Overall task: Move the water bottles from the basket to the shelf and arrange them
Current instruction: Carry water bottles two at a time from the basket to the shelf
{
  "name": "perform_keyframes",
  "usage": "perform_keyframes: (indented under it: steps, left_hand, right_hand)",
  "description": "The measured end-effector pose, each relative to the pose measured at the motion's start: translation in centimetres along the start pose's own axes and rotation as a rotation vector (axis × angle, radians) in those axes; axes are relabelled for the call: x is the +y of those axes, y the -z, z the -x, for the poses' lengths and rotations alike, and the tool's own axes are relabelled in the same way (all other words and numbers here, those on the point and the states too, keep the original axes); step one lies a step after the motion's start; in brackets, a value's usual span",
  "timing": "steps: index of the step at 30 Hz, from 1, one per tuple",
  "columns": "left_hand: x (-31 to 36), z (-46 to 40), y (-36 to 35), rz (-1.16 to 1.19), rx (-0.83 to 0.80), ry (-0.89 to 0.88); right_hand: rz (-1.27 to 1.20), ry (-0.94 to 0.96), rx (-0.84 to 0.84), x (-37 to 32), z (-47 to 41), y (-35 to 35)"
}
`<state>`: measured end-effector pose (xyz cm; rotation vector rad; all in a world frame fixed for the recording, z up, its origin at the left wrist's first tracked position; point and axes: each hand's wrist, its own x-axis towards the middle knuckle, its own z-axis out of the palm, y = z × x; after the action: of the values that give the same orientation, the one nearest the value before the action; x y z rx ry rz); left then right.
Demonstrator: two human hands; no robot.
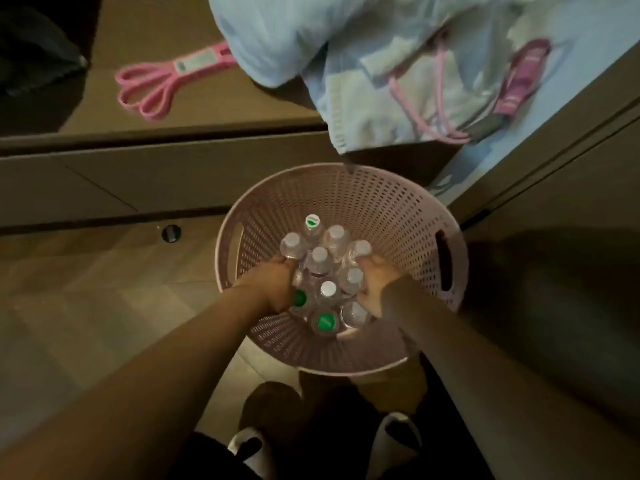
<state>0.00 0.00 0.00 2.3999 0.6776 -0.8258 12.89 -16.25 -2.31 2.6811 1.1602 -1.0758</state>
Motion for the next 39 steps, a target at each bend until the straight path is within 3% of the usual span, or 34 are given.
perform_keyframes:
  steps: [5, 10, 17, 24, 30, 39]
  left_hand:
    - [-2.5, -4.2, -3.9, -0.115, 0.112, 0.084]
    - [-3.4, -7.2, -4.6, -0.136, 0.144, 0.055]
    - [-3.9, -9.1, -5.2, -0.099, 0.055, 0.118]
    - [-3.4, -9.6, -5.6, -0.083, 0.178, 0.12]
    - [-2.0, -2.7, 2.7, 0.037, 0.275, 0.106]
    - [5.3, 17.0, 22.1, 0.077, 0.4, 0.052]
  right_hand:
    - [0.141, 0.18, 0.118, 0.3, -3.7, -5.4]
    - [0.377, 0.382, 0.203, -1.3, -5.7, -6.9]
    - [0.481, 0.322, 0.197, -2.8, -6.8, -7.8]
    - [0.335, 0.314, 0.16, -2.8, -6.9, -7.1]
    - [0.105, 0.231, 0.141, -3.9, -1.3, -0.1]
    - [-0.01, 0.225, 0.208, -10.7, 15.9, 22.5]
